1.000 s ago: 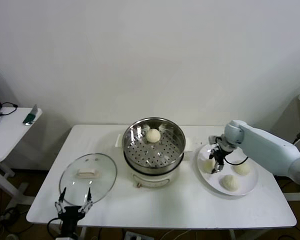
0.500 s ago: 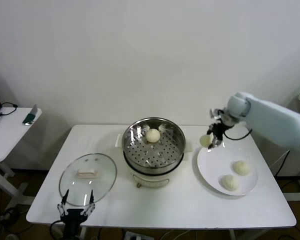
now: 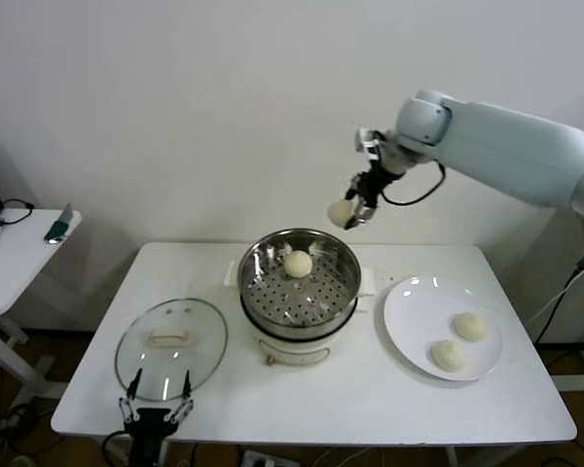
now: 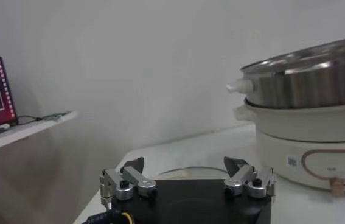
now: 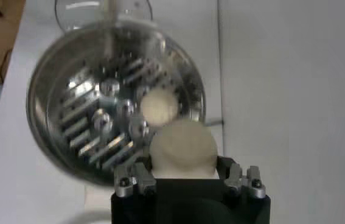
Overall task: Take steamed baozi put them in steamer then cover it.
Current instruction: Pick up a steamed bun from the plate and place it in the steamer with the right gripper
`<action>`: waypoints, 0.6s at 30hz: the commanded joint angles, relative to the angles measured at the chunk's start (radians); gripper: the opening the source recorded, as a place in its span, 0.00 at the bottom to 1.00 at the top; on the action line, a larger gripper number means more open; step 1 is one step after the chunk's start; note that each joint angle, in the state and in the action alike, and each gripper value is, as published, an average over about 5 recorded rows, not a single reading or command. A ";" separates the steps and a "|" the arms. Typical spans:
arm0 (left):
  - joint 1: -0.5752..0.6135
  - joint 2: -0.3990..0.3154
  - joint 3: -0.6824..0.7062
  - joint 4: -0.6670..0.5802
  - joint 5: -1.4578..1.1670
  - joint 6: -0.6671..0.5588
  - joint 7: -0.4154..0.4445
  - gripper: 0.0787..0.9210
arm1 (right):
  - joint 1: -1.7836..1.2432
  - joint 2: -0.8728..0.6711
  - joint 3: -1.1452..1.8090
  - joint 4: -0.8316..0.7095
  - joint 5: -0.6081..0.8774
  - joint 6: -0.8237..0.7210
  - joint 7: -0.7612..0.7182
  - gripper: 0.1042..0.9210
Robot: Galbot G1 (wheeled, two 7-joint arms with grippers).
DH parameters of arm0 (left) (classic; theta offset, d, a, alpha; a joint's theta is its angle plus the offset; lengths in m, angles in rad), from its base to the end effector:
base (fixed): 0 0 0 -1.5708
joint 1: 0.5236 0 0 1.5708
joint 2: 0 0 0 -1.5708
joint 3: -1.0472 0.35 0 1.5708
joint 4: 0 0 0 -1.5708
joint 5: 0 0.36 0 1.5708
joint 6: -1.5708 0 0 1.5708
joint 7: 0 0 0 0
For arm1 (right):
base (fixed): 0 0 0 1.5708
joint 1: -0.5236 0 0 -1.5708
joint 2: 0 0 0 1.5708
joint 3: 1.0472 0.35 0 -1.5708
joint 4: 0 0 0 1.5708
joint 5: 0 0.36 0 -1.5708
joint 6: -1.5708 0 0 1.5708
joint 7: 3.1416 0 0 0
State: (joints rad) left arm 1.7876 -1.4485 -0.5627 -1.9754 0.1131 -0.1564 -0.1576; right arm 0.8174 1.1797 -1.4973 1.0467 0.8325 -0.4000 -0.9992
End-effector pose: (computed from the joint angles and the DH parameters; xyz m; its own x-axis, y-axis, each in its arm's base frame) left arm 0.1057 0.0382 -0.3745 -0.9841 -0.1037 0.1439 -0.0657 0.9668 0.2471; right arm 0.6108 0.0573 0.0431 -0.2317 -0.3323 0.9143 -0.9697 0.0038 -0.2443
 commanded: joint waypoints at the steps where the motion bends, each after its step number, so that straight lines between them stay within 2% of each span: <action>1: 0.015 0.002 0.004 -0.018 -0.004 -0.005 0.000 0.88 | 0.007 0.231 -0.072 0.003 0.131 -0.067 0.076 0.70; 18: 0.010 0.014 -0.010 -0.001 -0.028 -0.005 0.002 0.88 | -0.199 0.317 -0.141 -0.039 0.020 -0.084 0.109 0.70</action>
State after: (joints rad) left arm 1.7956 -1.4388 -0.5717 -1.9825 0.0925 -0.1598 -0.1555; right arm 0.6932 1.4347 -1.6083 1.0216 0.8609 -0.4705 -0.9086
